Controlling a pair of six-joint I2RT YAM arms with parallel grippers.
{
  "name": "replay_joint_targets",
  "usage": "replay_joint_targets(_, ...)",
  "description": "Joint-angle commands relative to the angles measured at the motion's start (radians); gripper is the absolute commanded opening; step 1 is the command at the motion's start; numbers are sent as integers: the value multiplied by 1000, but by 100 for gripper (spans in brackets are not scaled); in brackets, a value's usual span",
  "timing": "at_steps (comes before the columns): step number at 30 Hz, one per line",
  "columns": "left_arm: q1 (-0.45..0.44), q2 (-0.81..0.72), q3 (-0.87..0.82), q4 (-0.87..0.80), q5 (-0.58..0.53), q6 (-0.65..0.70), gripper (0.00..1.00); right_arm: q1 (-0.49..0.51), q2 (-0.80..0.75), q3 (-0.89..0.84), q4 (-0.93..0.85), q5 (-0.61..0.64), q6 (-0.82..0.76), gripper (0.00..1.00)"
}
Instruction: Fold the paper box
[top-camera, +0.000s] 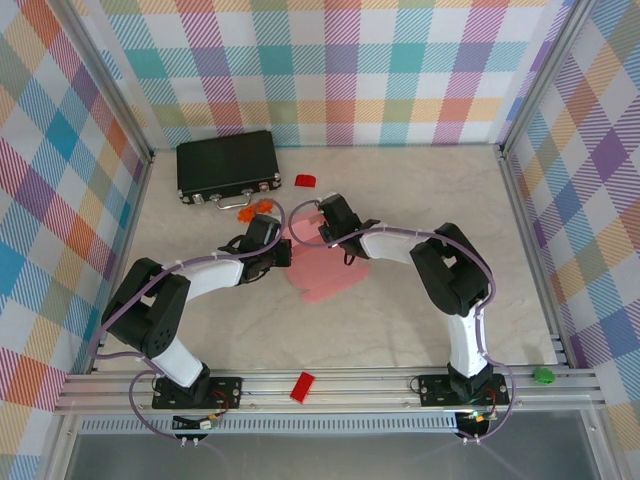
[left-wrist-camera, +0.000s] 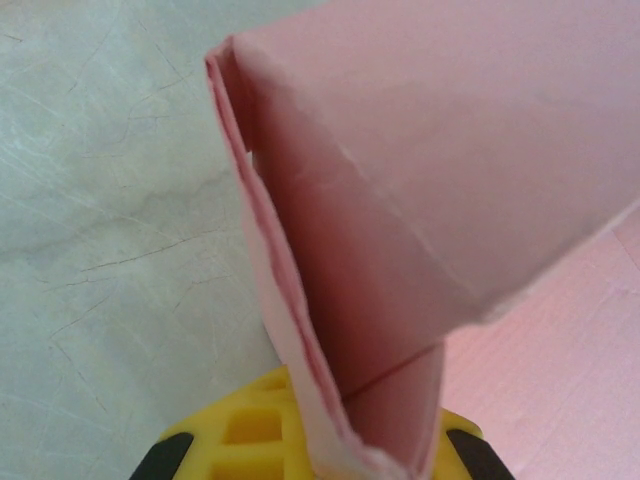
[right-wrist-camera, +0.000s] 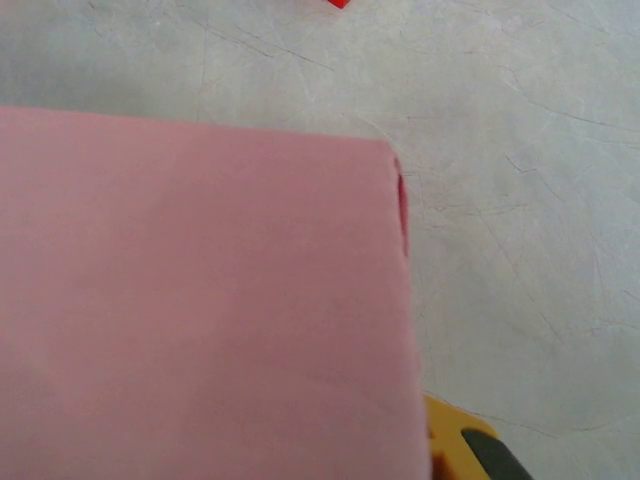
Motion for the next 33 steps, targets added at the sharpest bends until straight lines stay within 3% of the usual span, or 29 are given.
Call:
replay_joint_targets(1, -22, 28, 15, -46, 43, -3, 0, 6, 48, 12, -94, 45, 20, 8)
replay_joint_targets(14, -22, 34, 23, -51, 34, -4, 0, 10, -13, -65, -4, -21, -35, 12)
replay_joint_targets(29, -23, 30, 21, -58, 27, -4, 0, 10, -64, -121, 36, -28, -63, 32)
replay_joint_targets(33, -23, 32, 24, -63, 25, -6, 0, 10, -77, -129, 32, -27, -60, 43)
